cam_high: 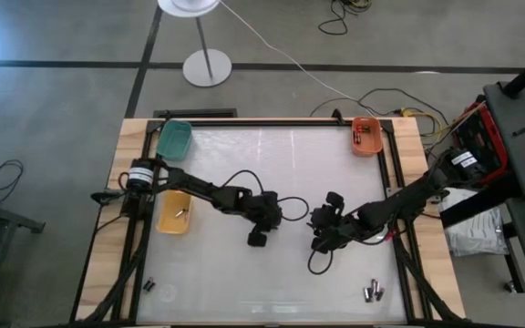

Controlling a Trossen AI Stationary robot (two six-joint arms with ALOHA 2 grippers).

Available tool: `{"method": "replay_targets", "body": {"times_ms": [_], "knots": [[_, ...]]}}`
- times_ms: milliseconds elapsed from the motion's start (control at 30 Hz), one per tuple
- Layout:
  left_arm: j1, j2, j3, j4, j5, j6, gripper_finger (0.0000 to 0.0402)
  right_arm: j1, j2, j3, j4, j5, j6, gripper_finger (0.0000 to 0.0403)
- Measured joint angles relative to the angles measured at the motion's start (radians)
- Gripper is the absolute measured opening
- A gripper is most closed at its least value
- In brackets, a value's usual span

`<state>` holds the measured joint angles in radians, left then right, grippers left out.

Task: Sort batteries
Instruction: Put the silver battery into the yellow bin

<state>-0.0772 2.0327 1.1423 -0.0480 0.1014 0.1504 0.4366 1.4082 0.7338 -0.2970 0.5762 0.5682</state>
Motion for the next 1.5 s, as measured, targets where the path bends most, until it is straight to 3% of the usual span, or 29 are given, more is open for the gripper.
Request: {"method": "replay_targets", "body": {"times_ms": [100, 400, 567, 667, 833, 967, 1167, 1333, 1500], "knots": [[0.000, 0.000, 0.000, -0.009, 0.006, -0.006, 0.0012, 0.000, 0.000, 0.000, 0.000, 0.000, 0.000, 0.0146], [-0.032, -0.003, 0.041, -0.035, 0.081, -0.118, 0.0006, 0.000, 0.000, 0.000, 0.000, 0.000, -0.003, 0.0152], [-0.083, -0.068, 0.077, -0.093, 0.153, -0.146, 0.0004, -0.002, 0.000, 0.000, 0.000, 0.001, -0.030, 0.0162], [-0.111, -0.146, 0.090, -0.196, 0.130, -0.184, 0.0003, -0.003, 0.000, -0.001, 0.006, 0.003, -0.040, 0.0166], [-0.173, -0.318, 0.059, -0.353, -0.016, -0.324, 0.0002, -0.003, 0.000, -0.001, 0.030, 0.004, -0.056, 0.0168], [-0.249, -0.475, -0.020, -0.534, -0.239, -0.515, 0.0002, -0.003, 0.000, -0.001, 0.035, 0.006, -0.056, 0.0161], [-0.344, -0.702, -0.192, -0.782, -0.492, -1.074, 0.0003, -0.003, 0.000, -0.001, 0.056, 0.007, -0.070, 0.0150], [-0.360, -0.834, -0.320, -1.006, -0.476, -1.468, 0.0005, 0.003, 0.000, -0.001, 0.074, 0.003, -0.071, 0.0140], [-0.347, -0.927, -0.400, -1.068, -0.447, -1.584, 0.0003, 0.037, 0.000, -0.002, 0.075, 0.000, -0.063, 0.0131]]}}
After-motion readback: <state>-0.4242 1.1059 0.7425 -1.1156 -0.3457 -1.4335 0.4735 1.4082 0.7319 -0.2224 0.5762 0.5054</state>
